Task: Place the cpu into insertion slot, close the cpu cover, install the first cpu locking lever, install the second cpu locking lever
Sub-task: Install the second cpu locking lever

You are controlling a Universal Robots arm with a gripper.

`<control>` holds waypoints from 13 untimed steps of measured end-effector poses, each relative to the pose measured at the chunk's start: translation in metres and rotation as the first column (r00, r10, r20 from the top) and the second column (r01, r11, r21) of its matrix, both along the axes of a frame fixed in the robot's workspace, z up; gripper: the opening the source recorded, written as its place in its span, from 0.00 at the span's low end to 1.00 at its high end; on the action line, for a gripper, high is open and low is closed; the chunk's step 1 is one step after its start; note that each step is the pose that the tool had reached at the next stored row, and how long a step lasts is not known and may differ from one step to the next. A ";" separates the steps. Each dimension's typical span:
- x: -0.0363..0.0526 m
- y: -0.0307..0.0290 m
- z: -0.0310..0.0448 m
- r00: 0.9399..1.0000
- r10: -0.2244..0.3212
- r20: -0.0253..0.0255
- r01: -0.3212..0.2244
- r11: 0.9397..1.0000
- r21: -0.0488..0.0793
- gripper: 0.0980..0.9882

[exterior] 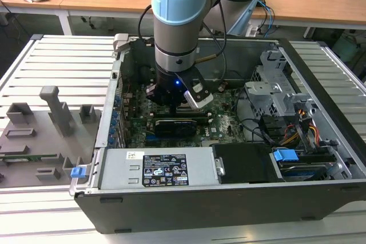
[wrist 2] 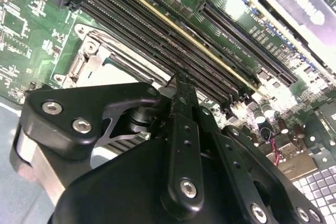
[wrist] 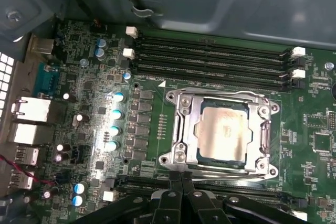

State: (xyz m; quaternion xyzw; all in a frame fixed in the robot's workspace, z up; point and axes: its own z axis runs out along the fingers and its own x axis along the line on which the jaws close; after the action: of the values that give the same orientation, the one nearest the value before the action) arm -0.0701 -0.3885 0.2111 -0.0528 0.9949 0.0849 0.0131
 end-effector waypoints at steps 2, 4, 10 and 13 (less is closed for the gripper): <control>-0.0049 -0.0001 -0.0010 1.000 0.000 0.000 0.000 1.000 0.005 0.01; -0.0095 -0.0001 -0.0028 1.000 0.000 0.001 0.000 1.000 0.018 0.01; -0.0110 -0.0001 -0.0098 1.000 0.000 0.000 0.000 0.998 0.061 0.01; -0.0110 0.0006 -0.0113 1.000 0.000 0.001 0.000 0.998 0.068 0.01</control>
State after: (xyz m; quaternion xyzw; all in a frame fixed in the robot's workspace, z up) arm -0.0810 -0.3878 0.1998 -0.0524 0.9914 0.1188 0.0153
